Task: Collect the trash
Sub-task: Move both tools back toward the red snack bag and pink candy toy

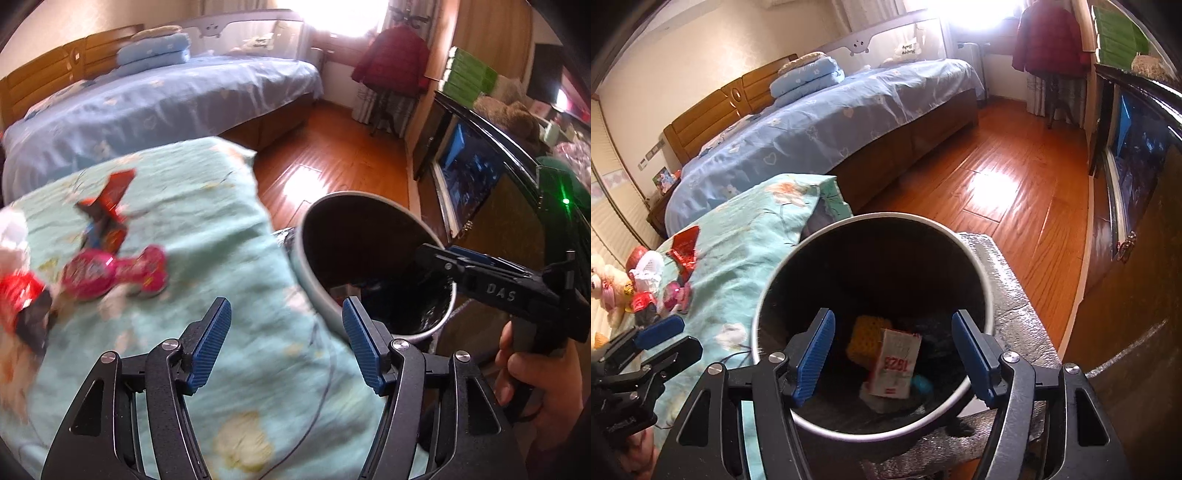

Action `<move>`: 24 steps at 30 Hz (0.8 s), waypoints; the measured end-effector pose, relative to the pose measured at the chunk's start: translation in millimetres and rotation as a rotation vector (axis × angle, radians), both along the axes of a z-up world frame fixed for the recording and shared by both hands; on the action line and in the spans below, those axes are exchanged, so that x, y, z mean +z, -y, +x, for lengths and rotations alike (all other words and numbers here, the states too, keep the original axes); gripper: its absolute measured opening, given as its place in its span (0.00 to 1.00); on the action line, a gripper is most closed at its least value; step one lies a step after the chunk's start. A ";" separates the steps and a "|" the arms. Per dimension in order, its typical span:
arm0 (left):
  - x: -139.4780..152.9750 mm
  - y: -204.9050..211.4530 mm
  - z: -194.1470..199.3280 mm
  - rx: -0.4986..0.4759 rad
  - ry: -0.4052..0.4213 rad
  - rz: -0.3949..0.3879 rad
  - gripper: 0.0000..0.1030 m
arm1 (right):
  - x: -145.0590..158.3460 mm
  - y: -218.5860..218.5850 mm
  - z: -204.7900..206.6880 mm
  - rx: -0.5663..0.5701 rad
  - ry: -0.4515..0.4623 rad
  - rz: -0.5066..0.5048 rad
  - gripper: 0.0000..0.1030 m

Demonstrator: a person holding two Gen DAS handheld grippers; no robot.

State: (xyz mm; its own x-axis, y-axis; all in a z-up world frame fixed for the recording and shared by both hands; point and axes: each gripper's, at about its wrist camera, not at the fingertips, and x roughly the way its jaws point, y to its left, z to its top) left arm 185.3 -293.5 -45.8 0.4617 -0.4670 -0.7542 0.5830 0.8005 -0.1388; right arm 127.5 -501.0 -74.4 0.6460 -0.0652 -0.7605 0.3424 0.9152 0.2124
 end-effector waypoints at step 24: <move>-20.7 -143.9 -19.4 0.266 -0.022 -0.002 0.65 | 4.6 -126.2 16.7 0.262 0.034 0.021 0.76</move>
